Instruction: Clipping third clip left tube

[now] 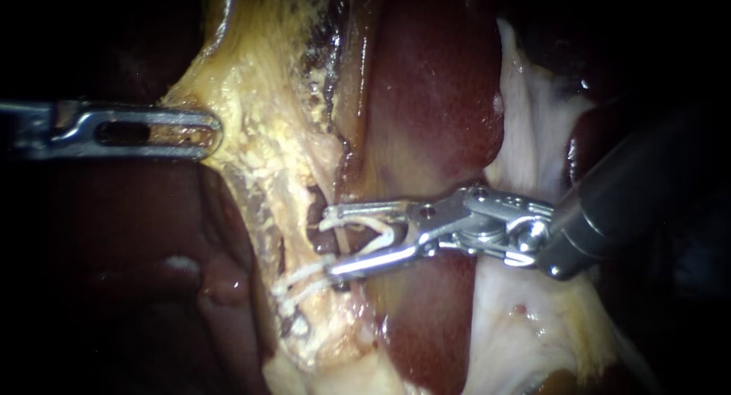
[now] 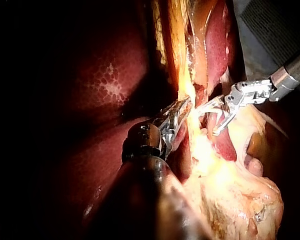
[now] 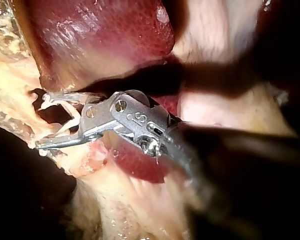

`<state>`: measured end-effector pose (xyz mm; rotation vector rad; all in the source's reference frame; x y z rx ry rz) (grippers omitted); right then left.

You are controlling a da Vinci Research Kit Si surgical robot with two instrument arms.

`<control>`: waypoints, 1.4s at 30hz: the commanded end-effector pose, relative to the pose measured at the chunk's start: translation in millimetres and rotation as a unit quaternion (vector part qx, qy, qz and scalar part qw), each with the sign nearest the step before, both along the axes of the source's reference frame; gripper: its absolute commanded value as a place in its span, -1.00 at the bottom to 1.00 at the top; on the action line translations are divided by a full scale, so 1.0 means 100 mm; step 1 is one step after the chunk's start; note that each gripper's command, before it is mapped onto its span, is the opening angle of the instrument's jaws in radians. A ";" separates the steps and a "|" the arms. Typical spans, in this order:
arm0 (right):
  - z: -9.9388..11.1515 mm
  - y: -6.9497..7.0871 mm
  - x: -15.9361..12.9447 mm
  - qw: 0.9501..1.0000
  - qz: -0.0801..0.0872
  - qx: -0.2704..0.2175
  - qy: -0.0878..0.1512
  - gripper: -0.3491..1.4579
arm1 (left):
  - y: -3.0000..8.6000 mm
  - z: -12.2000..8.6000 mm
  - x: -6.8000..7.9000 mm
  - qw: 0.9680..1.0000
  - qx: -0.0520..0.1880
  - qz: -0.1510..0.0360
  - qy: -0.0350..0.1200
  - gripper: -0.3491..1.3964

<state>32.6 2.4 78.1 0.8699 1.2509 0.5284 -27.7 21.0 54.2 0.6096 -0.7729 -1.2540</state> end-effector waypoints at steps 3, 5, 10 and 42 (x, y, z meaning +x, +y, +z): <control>0.005 -0.003 0.009 1.000 -0.006 0.005 0.003 0.01 | 0.000 0.000 0.000 1.000 0.000 0.000 0.000 -1.00; 0.008 -0.006 0.015 1.000 -0.011 0.009 0.004 0.01 | 0.000 0.000 0.000 1.000 0.000 0.000 0.000 -1.00; 0.012 -0.014 0.026 0.999 -0.023 0.020 0.010 0.03 | 0.000 0.000 0.000 1.000 0.000 0.000 0.000 -1.00; -0.045 -0.016 0.054 0.976 -0.069 0.134 0.154 0.00 | 0.001 0.001 0.003 1.000 0.000 0.000 0.000 -1.00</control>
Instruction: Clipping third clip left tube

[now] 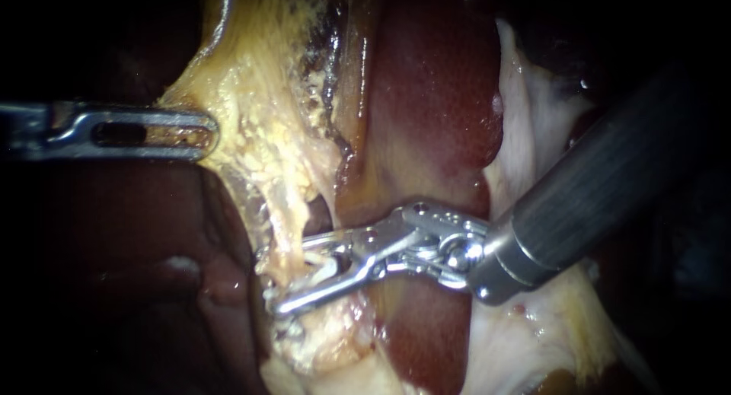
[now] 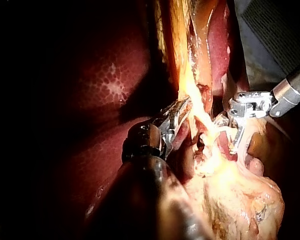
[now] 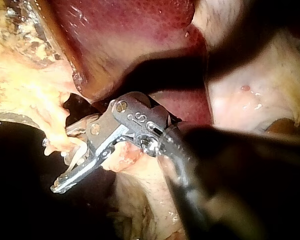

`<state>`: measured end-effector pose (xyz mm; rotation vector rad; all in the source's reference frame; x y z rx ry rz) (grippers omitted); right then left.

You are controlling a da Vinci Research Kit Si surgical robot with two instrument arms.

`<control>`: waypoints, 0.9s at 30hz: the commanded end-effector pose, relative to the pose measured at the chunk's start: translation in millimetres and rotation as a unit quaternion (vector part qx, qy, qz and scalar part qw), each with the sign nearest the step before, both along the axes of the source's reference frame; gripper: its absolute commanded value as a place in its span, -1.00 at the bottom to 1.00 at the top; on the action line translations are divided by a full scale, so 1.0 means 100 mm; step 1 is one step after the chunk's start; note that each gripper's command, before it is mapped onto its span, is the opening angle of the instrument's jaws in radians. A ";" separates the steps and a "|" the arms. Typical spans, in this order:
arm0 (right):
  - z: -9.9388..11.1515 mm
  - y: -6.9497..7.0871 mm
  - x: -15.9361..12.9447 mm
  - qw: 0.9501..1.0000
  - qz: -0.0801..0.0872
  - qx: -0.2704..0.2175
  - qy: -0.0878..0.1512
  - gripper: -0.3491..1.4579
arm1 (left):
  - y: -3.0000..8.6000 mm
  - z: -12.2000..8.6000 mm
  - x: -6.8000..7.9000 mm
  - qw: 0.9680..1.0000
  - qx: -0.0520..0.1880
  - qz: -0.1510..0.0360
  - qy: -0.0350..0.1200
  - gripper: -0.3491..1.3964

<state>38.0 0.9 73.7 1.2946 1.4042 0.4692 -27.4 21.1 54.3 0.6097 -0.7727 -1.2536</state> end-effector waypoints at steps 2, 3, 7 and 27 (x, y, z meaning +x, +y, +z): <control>-0.002 0.002 0.001 1.000 -0.007 0.013 0.004 -0.01 | 0.000 0.000 0.000 1.000 0.000 0.000 0.000 -1.00; -0.002 0.003 0.002 1.000 -0.007 0.015 0.007 -0.01 | 0.000 0.000 0.000 1.000 0.000 0.000 0.000 -1.00; -0.002 0.004 0.008 0.999 -0.015 0.035 0.007 -0.01 | 0.000 0.001 0.000 1.000 0.000 0.000 0.000 -1.00; -0.010 0.043 0.030 0.993 0.010 0.106 -0.044 -0.06 | 0.001 0.001 0.000 1.000 0.000 0.000 0.000 -1.00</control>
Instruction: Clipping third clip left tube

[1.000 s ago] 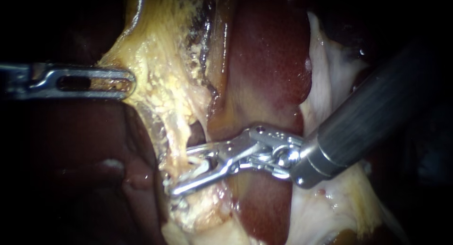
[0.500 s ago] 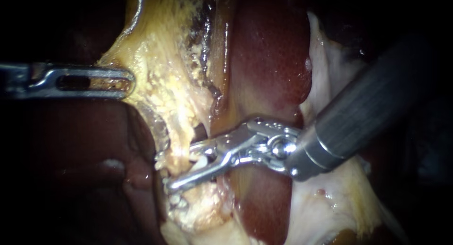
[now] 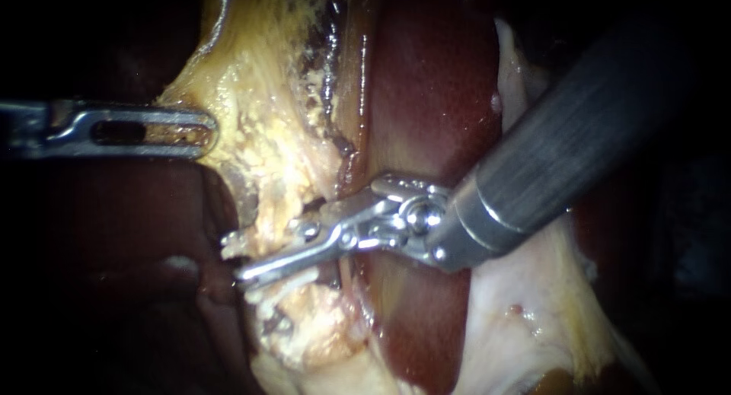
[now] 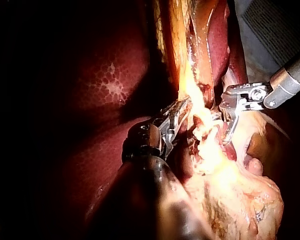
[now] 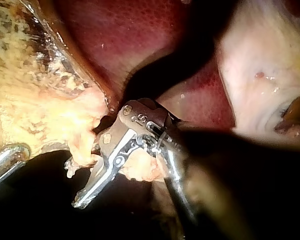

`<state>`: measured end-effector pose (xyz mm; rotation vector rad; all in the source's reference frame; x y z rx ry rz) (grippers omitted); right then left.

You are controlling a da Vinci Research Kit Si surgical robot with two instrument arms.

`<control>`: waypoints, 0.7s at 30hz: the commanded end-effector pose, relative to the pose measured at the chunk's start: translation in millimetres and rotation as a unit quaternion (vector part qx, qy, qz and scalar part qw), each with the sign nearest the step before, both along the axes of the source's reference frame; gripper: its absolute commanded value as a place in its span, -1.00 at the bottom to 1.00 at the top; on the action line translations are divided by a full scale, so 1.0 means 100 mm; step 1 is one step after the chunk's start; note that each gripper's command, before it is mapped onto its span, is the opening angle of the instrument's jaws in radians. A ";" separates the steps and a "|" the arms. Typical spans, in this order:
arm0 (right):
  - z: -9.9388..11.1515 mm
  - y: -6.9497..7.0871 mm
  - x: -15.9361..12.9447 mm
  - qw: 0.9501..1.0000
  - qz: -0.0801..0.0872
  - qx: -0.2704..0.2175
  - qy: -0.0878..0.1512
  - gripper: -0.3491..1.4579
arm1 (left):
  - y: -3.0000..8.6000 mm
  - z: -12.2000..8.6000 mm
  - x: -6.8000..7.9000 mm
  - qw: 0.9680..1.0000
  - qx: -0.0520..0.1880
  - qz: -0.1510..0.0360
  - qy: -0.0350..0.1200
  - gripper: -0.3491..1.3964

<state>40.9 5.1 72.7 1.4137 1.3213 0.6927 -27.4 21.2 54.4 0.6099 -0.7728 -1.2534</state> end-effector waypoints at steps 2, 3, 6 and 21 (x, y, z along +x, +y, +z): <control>0.002 0.001 0.000 1.000 0.001 0.009 -0.007 -0.07 | 0.000 0.000 0.000 1.000 0.000 0.000 0.000 -1.00; 0.003 0.002 0.000 1.000 0.001 0.012 -0.009 -0.08 | 0.000 0.000 0.000 1.000 0.000 0.000 0.000 -1.00; 0.005 0.003 0.000 1.000 0.003 0.020 -0.015 -0.12 | 0.000 0.000 0.000 1.000 0.000 0.000 0.000 -1.00; 0.014 0.008 -0.003 0.999 0.010 0.024 -0.024 -1.00 | 0.000 0.000 0.000 1.000 0.000 0.000 0.000 -1.00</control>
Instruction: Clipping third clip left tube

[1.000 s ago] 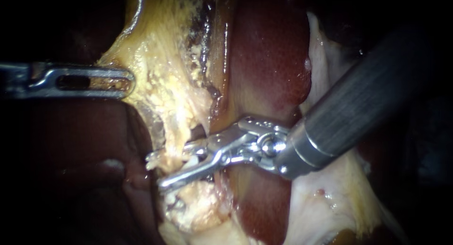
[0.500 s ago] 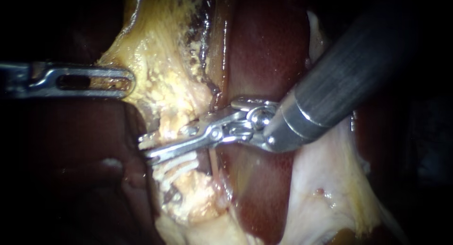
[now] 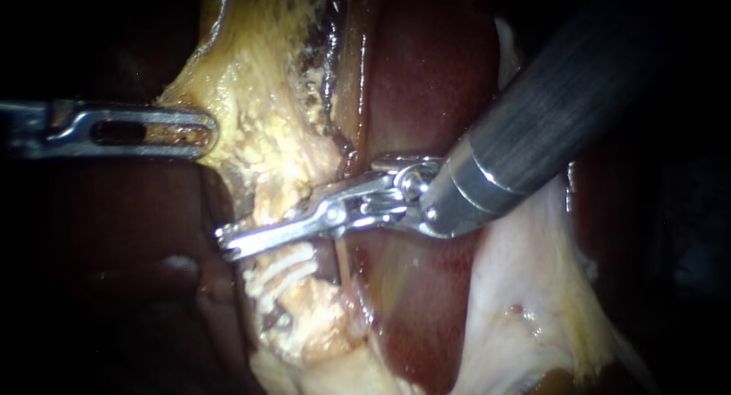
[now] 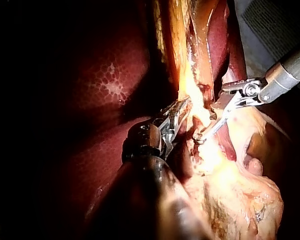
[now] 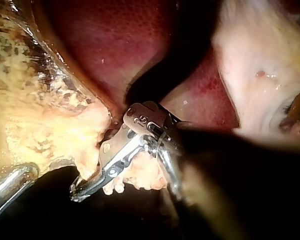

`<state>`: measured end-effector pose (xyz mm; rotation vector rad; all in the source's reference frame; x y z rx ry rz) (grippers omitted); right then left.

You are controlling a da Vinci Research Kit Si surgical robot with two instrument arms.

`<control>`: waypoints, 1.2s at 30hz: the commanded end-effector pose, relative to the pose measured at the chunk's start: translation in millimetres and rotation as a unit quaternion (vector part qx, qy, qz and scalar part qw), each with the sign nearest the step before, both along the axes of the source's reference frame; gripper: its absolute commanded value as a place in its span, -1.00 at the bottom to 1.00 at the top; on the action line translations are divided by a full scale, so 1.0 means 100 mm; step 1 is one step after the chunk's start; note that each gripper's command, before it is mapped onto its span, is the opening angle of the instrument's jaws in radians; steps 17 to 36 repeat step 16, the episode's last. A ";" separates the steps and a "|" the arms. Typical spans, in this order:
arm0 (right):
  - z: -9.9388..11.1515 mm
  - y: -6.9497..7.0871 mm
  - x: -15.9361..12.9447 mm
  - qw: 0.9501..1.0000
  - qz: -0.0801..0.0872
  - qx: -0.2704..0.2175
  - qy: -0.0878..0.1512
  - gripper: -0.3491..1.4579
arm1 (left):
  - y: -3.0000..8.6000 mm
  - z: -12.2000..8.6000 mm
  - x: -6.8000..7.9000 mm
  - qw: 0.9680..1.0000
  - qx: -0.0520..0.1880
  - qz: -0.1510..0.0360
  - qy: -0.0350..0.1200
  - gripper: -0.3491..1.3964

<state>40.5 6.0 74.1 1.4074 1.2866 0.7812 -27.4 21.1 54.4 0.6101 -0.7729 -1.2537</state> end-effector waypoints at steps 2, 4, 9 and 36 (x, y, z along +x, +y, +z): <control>0.005 0.000 -0.003 1.000 -0.003 0.001 0.002 -1.00 | 0.000 0.000 0.000 1.000 0.000 0.000 0.000 -1.00; 0.009 0.002 -0.006 1.000 -0.002 0.004 -0.001 -1.00 | 0.000 0.000 0.000 1.000 0.000 0.000 0.000 -1.00; 0.011 0.002 -0.008 1.000 -0.003 0.012 -0.006 -1.00 | 0.000 0.000 0.000 1.000 0.000 0.000 0.000 -1.00; 0.009 0.001 -0.008 1.000 -0.005 0.011 -0.004 -1.00 | 0.001 0.000 0.000 1.000 0.000 0.000 0.000 -1.00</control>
